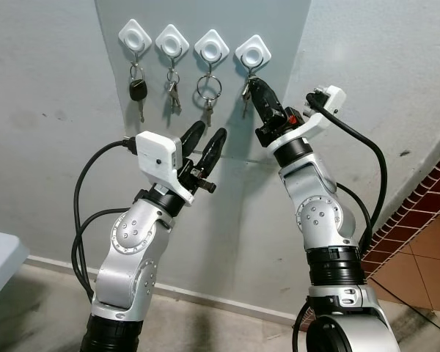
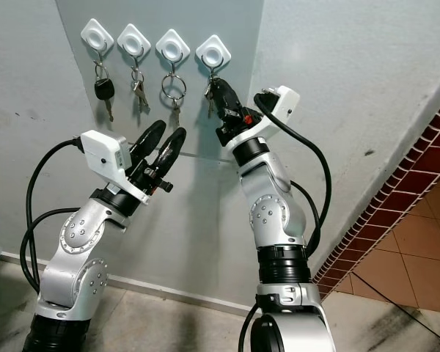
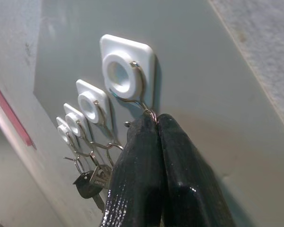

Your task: Hang keys on a hook

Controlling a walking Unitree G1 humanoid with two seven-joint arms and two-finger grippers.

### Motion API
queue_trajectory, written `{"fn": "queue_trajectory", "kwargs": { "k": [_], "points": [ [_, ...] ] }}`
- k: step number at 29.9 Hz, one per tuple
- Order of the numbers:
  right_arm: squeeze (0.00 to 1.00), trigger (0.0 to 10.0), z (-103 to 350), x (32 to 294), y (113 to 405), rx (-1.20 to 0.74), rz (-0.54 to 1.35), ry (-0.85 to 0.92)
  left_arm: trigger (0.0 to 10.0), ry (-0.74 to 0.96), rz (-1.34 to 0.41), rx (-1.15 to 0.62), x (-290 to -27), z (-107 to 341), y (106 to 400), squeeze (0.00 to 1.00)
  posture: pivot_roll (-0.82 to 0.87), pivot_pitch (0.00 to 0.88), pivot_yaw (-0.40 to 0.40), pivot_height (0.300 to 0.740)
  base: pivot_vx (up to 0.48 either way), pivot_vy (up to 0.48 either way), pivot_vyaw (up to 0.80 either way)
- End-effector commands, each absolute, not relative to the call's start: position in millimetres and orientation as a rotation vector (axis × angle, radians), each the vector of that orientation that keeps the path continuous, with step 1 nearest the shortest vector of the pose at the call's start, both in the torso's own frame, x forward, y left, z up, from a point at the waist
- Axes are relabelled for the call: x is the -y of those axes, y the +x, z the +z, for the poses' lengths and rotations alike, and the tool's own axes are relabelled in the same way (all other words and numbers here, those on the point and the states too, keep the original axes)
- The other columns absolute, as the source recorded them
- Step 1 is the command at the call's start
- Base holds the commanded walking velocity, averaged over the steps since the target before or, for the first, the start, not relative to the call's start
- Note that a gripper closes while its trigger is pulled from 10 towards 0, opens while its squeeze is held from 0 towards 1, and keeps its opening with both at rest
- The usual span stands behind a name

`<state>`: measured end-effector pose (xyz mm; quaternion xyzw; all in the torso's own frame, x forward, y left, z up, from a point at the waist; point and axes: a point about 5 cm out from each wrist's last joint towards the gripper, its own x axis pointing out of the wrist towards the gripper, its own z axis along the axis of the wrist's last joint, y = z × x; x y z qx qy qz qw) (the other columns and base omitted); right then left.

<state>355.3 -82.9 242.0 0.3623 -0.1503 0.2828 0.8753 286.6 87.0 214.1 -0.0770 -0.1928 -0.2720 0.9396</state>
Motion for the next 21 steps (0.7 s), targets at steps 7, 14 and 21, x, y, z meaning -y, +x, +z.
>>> {"fn": "queue_trajectory", "kwargs": {
  "k": [7, 14, 21],
  "points": [
    [1.00, 10.0, 237.5, 91.5, 350.2, 0.336, 0.600, 0.862, 10.0, -0.160, -0.544, 0.402, -87.9, 218.0, 285.3, 0.00, 0.11, 0.000, -0.034, 0.736, 0.000, 0.000, 0.00],
    [1.00, 10.0, 224.9, 96.8, 340.9, 0.338, 0.604, 0.885, 10.0, -0.158, -0.530, 0.397, -89.5, 216.2, 286.7, 0.00, 0.11, 0.000, -0.034, 0.736, 0.000, 0.000, 0.00],
    [1.00, 10.0, 188.4, 110.0, 331.5, 0.268, 0.524, 0.773, 10.0, -0.150, -0.468, 0.325, -95.2, 193.6, 293.3, 0.00, 0.11, 0.000, -0.030, 0.736, 0.000, 0.000, 0.00]
  ]
}}
